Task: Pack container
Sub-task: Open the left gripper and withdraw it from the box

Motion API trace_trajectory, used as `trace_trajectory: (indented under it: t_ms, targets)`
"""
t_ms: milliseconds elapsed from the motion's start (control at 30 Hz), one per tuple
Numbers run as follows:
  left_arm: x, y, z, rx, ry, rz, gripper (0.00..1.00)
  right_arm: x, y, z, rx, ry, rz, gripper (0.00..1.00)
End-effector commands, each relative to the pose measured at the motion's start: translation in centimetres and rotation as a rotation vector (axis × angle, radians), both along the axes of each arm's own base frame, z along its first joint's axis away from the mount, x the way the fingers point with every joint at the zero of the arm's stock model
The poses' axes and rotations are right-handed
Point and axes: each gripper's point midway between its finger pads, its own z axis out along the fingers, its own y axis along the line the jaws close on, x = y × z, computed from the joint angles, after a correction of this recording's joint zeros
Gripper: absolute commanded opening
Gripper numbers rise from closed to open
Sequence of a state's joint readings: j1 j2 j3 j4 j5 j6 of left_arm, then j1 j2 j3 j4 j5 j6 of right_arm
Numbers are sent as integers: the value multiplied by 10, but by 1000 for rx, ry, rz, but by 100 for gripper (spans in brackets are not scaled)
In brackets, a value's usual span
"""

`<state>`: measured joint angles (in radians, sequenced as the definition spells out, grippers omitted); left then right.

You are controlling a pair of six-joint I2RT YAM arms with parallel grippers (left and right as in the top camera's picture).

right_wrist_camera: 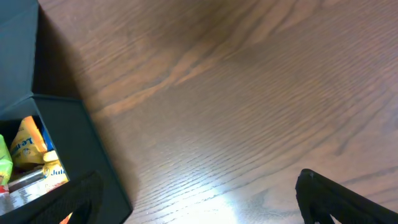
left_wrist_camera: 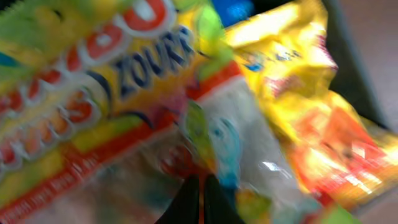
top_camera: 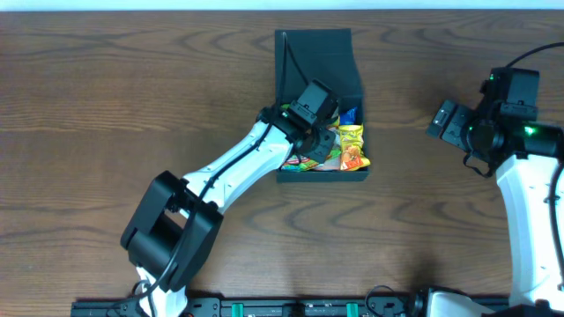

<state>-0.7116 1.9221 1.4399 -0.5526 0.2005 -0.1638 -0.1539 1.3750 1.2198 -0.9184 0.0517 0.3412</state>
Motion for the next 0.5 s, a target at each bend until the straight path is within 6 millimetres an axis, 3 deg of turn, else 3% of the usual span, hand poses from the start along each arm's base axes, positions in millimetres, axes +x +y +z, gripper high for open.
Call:
trace_trajectory:
  t_ms: [0,200,467]
  targets:
    - [-25,-16,24,-110,68,-28,6,-1,-2,-2,6,6,-14,99]
    - [-46,-32,31,-212,186,-64,6,-1,-2,-2,6,5,-14,99]
    - [-46,-10,11,-196,254,-7,6,-1,-2,-2,6,5,-14,99]
